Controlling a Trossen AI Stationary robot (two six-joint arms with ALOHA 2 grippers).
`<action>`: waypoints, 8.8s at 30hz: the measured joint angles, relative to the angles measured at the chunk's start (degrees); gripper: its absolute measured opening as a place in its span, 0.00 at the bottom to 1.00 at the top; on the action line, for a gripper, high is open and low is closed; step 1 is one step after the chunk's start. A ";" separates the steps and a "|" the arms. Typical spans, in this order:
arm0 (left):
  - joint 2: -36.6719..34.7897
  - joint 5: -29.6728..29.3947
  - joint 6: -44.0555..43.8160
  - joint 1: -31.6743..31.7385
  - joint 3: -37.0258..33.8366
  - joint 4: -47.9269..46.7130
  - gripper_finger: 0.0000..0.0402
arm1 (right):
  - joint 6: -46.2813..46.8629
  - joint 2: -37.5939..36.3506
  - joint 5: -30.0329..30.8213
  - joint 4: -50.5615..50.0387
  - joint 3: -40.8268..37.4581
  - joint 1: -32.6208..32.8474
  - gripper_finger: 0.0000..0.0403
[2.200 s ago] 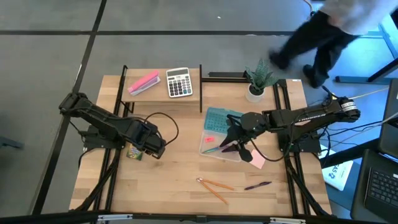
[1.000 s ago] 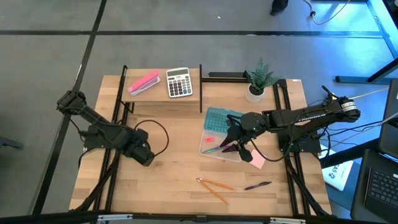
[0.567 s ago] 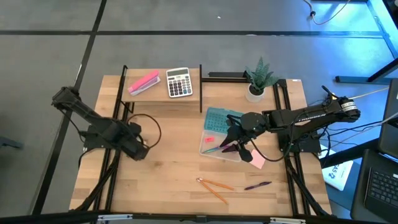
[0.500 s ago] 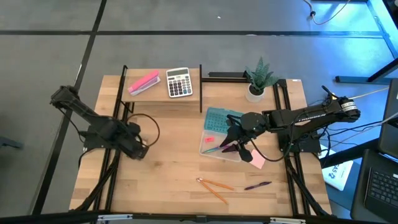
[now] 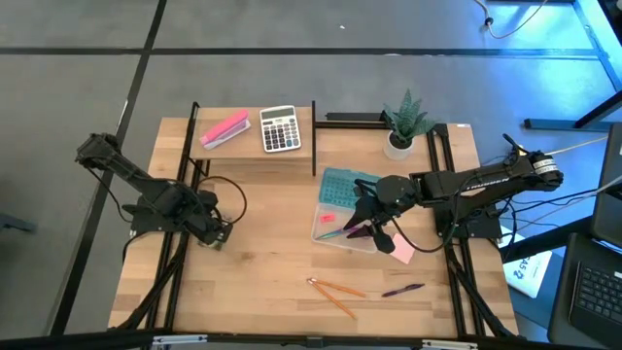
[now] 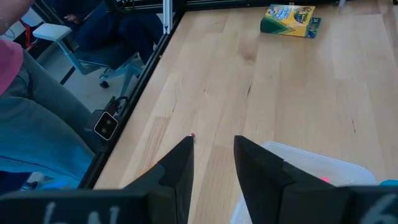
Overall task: Pack school essentials
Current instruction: Put the crayon box into the supply box
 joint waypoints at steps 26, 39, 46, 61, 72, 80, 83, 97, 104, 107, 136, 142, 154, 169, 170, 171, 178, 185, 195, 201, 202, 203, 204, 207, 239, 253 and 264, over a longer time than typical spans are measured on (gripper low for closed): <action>11.22 3.77 -3.03 0.05 -0.34 -2.07 0.99 | 0.00 0.00 0.00 0.00 0.00 -0.01 0.29; 11.26 7.14 -4.66 0.05 -7.90 4.72 0.99 | 0.05 0.00 0.00 -0.02 0.00 0.00 0.29; 11.23 8.15 -4.75 0.05 -11.10 9.10 0.99 | 0.00 0.00 0.00 -0.02 0.00 -0.02 0.29; 11.23 9.09 -4.78 0.05 -16.36 16.80 0.99 | -0.02 0.00 0.00 -0.01 0.00 0.00 0.29; 11.23 7.34 -4.82 0.05 -19.57 22.50 0.99 | -0.01 0.00 0.00 -0.02 0.00 -0.01 0.29; 11.23 3.21 -4.87 0.05 -20.20 23.71 0.99 | 0.05 0.00 0.00 -0.01 0.00 -0.01 0.29; 11.23 3.02 -4.84 0.05 -20.20 23.75 0.99 | 0.02 0.00 0.00 -0.02 0.00 -0.01 0.29; 11.23 2.56 -3.03 0.05 -20.20 24.49 0.98 | -0.02 0.00 0.00 0.00 0.00 -0.02 0.29; 11.23 2.58 -2.79 0.05 -20.20 23.18 0.98 | 0.04 0.00 0.00 -0.02 0.00 -0.02 0.29; 11.23 2.56 -2.81 0.05 -20.20 23.16 0.98 | -0.02 0.00 0.00 -0.01 0.00 -0.02 0.29; 11.23 1.11 -4.17 0.05 -20.17 23.13 0.79 | 0.07 0.00 0.00 -0.01 0.00 -0.02 0.29; 11.23 1.16 -4.30 0.05 -20.17 23.14 0.79 | 0.04 0.00 0.00 0.00 0.00 -0.02 0.29; 11.23 1.27 -2.43 0.04 -20.17 23.20 0.79 | -0.02 0.00 0.00 0.00 0.00 0.00 0.29; 11.26 0.34 4.79 0.04 -18.88 26.20 0.78 | -0.02 0.00 0.00 0.00 0.00 -0.02 0.29; 11.26 -0.08 5.29 0.05 -18.31 26.22 0.79 | 0.02 0.00 0.00 0.00 0.00 -0.02 0.29; 11.23 -0.38 6.05 0.02 -17.73 26.22 0.79 | 0.06 0.00 0.00 -0.02 0.00 -0.02 0.29; 11.26 -0.44 11.92 0.02 -13.98 26.13 0.79 | 0.04 0.00 0.00 0.00 0.00 0.00 0.29; 11.23 -1.31 19.78 0.06 -8.86 26.30 0.79 | -0.01 0.00 0.00 -0.01 0.00 -0.01 0.29; 11.25 -2.03 28.40 3.84 -1.75 26.28 0.78 | -3.07 0.00 0.01 0.00 0.00 -0.01 0.29; 11.23 -2.64 33.28 6.87 0.35 29.86 0.77 | 9.68 0.00 -0.54 -0.25 0.00 0.09 0.29; 11.26 -2.65 34.00 7.28 0.37 31.19 0.77 | 10.76 0.00 -1.25 -0.54 0.00 0.09 0.29; 11.25 -2.67 34.52 7.68 0.39 32.38 0.77 | 10.68 0.00 -2.13 -0.81 0.00 0.08 0.29; 11.27 -2.67 34.73 8.02 0.39 33.58 0.77 | 9.72 0.00 -3.56 -0.90 0.00 0.07 0.29; 12.05 -2.63 36.03 8.79 0.44 36.17 0.77 | 6.04 -0.11 -8.04 -0.85 0.00 0.09 0.29; 44.36 4.83 91.69 24.44 27.81 44.27 0.77 | 6.07 -16.85 -3.47 -15.17 0.00 0.09 0.29; 50.03 4.28 97.50 27.69 29.77 44.73 0.78 | 6.75 -16.83 2.60 -17.19 0.00 0.09 0.29; 53.35 2.18 97.73 27.65 29.81 47.18 0.78 | 7.58 -16.83 2.56 -17.11 0.00 0.09 0.29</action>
